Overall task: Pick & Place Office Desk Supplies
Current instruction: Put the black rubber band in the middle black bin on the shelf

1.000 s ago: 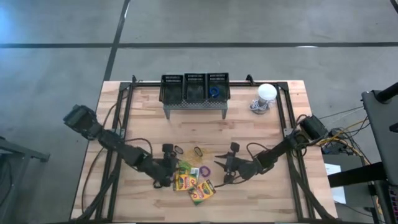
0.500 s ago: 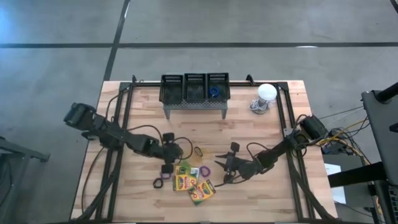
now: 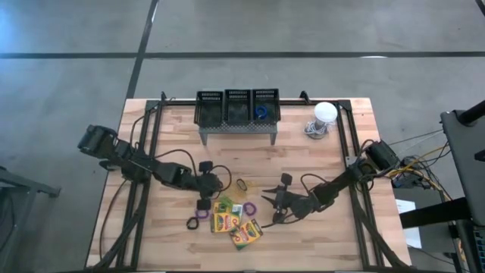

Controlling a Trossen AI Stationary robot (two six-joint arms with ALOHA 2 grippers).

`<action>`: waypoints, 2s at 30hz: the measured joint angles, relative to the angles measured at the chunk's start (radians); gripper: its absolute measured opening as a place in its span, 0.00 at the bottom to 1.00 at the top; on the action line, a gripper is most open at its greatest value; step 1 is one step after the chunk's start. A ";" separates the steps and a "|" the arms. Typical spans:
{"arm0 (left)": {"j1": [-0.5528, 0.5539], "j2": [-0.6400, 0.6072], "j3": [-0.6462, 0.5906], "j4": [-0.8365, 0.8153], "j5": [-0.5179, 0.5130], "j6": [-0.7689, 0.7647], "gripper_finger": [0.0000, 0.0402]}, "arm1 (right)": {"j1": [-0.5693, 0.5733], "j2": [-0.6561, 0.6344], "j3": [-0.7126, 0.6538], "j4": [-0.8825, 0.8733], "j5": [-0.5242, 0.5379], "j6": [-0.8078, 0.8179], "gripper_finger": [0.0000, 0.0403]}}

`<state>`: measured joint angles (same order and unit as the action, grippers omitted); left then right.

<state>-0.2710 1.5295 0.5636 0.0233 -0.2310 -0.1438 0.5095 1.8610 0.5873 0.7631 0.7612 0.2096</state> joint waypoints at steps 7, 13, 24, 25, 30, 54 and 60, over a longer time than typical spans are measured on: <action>0.000 0.000 0.000 0.027 0.000 -0.018 0.01 | 0.000 0.000 0.000 0.000 0.000 0.000 0.20; -0.008 -0.031 0.065 0.028 -0.013 -0.062 0.01 | 0.000 0.000 0.000 0.000 0.000 0.000 0.18; 0.014 -0.144 0.262 -0.024 -0.230 0.045 0.00 | 0.000 0.000 -0.001 0.001 -0.001 0.000 0.19; 0.024 -0.144 0.291 -0.024 -0.237 0.092 0.00 | 0.000 0.000 -0.001 0.001 -0.001 0.000 0.19; 0.130 -0.132 0.448 -0.033 -0.281 0.298 0.00 | 0.000 0.000 -0.001 0.002 -0.001 0.000 0.18; 0.688 -0.124 0.397 0.053 0.181 0.240 0.04 | 0.000 0.000 -0.003 -0.004 -0.001 0.015 0.16; 0.688 -0.124 0.368 0.063 0.180 0.240 0.07 | 0.000 0.000 -0.003 -0.003 -0.001 0.015 0.16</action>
<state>0.4168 1.4052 0.9319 0.0861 -0.0509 0.0963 0.5095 1.8610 0.5838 0.7598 0.7605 0.2248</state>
